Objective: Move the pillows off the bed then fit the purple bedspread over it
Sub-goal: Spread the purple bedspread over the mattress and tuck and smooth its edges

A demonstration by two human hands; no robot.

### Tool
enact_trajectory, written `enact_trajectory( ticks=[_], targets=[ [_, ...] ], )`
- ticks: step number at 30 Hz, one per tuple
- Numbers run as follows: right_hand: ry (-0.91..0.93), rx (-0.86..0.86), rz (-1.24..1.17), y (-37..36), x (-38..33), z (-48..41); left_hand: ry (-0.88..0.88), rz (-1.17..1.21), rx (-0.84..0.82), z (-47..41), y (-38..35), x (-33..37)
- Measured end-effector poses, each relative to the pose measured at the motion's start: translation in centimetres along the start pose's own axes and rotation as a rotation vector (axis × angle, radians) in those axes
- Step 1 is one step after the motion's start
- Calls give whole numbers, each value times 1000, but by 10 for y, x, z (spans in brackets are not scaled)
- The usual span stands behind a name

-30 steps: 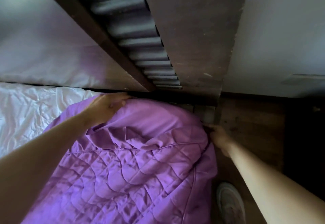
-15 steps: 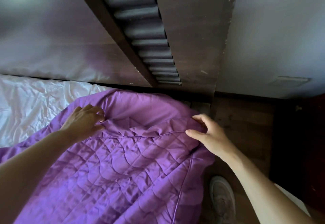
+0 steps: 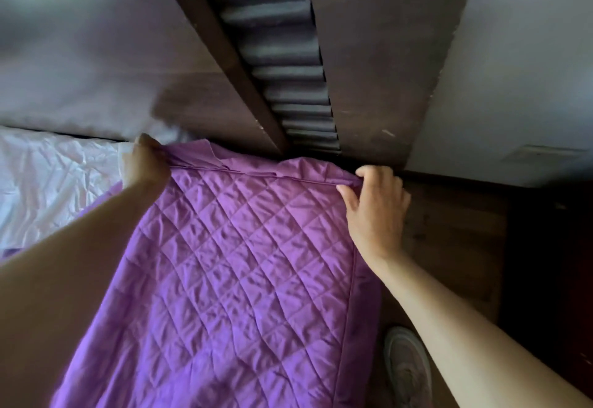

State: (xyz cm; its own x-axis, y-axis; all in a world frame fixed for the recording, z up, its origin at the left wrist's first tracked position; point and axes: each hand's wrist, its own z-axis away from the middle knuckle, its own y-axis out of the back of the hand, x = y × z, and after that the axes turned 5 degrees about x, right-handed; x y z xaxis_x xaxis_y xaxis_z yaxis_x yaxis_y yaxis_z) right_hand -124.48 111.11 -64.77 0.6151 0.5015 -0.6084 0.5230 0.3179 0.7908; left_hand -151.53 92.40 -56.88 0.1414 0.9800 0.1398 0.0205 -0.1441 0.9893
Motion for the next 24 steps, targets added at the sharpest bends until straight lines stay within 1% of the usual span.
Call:
enact_trajectory(
  ticks=[2, 3, 4, 5, 6, 8, 10, 13, 16, 17, 19, 20, 21, 22, 23, 24],
  targets=[
    [-54, 57, 24, 9, 4, 20, -109, 58, 9, 22, -1, -5],
    [-84, 35, 33, 12, 6, 30, -184, 37, 28, 34, -2, -10],
    [-116, -9, 27, 14, 7, 38, -219, -34, 44, 43, -3, -15],
    [-144, -59, -1, 13, 8, 43, -194, -122, 39, 49, -4, -22],
    [-152, -83, -50, 12, 9, 47, -113, -207, 6, 50, -5, -30],
    [-129, -44, -169, 11, 8, 45, 64, -337, -67, 42, -9, -48],
    [-136, 3, -247, 10, 6, 40, 151, -405, -103, 31, -12, -56],
    [-149, 31, -309, 8, 5, 35, 166, -345, -41, 11, -17, -57],
    [-177, 36, -361, 3, 4, 28, 147, -132, 122, -14, -14, -60],
    [-176, 34, -374, 2, 2, 25, 151, -59, 142, -20, -13, -62],
    [-127, 46, -337, 2, -2, 21, 145, 97, 92, -19, -10, -61],
    [-74, 62, -243, 3, -4, 23, 119, 164, 58, -11, -8, -56],
    [-2, 71, -115, 5, -6, 28, 54, 197, 10, -1, -8, -51],
    [87, 61, -10, 8, -9, 37, -42, 154, -32, 17, -8, -45],
    [186, 17, 57, 11, -14, 48, -147, 90, -55, 38, -12, -42],
    [286, -64, 104, 12, -19, 60, -225, 43, -73, 66, -16, -38]
  ],
)
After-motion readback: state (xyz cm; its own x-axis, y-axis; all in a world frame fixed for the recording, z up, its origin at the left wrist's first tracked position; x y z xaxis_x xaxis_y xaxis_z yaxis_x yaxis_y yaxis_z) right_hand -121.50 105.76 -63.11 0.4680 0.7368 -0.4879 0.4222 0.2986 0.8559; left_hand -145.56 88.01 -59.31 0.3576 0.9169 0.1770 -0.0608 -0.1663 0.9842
